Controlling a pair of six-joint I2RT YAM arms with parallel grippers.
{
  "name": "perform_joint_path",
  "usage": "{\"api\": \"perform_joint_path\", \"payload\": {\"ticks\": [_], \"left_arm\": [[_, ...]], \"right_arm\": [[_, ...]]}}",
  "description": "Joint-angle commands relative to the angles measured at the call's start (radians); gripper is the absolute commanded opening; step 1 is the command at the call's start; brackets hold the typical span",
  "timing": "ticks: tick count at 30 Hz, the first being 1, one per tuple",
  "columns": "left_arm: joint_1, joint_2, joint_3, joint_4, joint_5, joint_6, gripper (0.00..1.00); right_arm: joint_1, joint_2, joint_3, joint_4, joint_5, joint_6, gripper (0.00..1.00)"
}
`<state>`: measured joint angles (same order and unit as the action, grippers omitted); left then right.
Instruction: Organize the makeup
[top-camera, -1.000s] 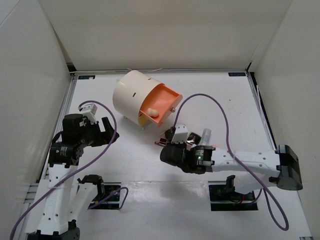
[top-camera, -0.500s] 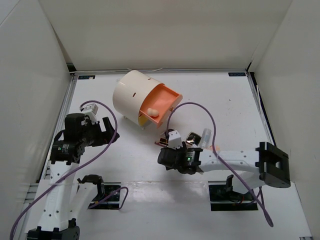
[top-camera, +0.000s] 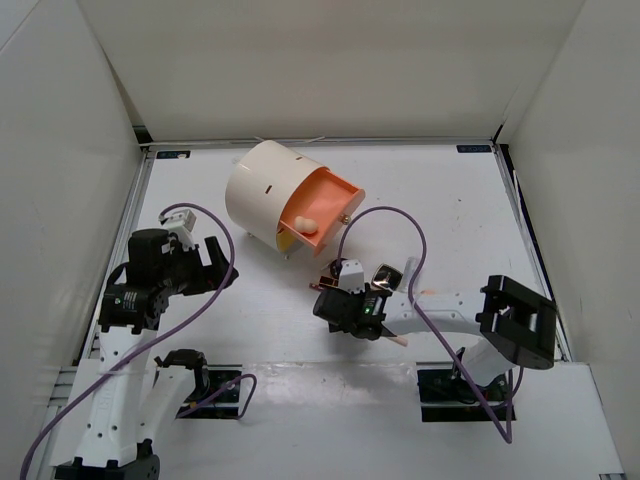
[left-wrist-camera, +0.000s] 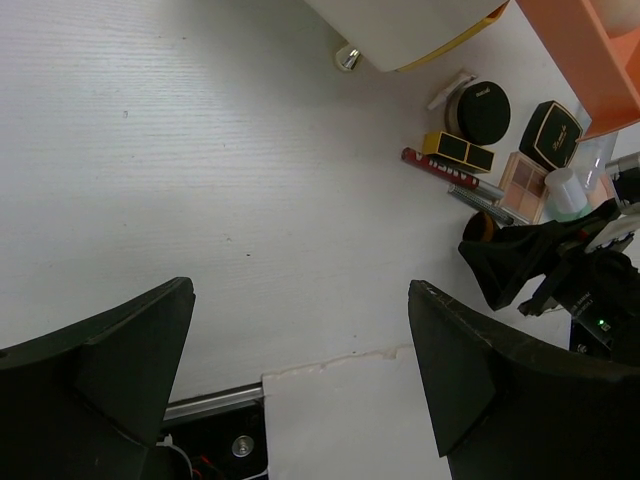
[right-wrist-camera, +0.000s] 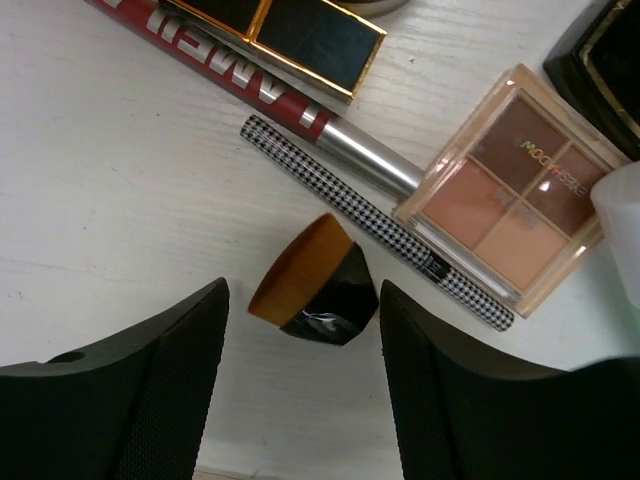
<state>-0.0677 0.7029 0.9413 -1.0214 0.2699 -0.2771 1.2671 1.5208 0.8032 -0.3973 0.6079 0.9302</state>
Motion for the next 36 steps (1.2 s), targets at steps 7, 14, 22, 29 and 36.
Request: {"api": "perform_joint_path", "payload": {"ticks": [7, 14, 22, 29, 36], "left_arm": [[-0.003, -0.016, 0.024, -0.028, -0.026, 0.013, 0.98], [-0.004, -0.022, 0.025, -0.037, -0.025, 0.009, 0.98], [-0.003, -0.016, 0.040, -0.034, -0.031, 0.010, 0.98], [-0.003, -0.010, 0.037, -0.022, -0.037, 0.009, 0.98], [-0.003, -0.010, 0.025, 0.018, -0.052, -0.005, 0.98]], "right_arm": [[-0.018, 0.026, -0.006, 0.026, -0.019, 0.033, 0.45], [-0.003, -0.002, -0.004, 0.005, -0.031, 0.027, 0.29], [0.034, -0.091, 0.080, -0.050, -0.010, -0.059, 0.21], [0.071, -0.214, 0.286, -0.112, 0.003, -0.261, 0.22], [-0.015, -0.232, 0.473, 0.103, -0.062, -0.606, 0.24]]}}
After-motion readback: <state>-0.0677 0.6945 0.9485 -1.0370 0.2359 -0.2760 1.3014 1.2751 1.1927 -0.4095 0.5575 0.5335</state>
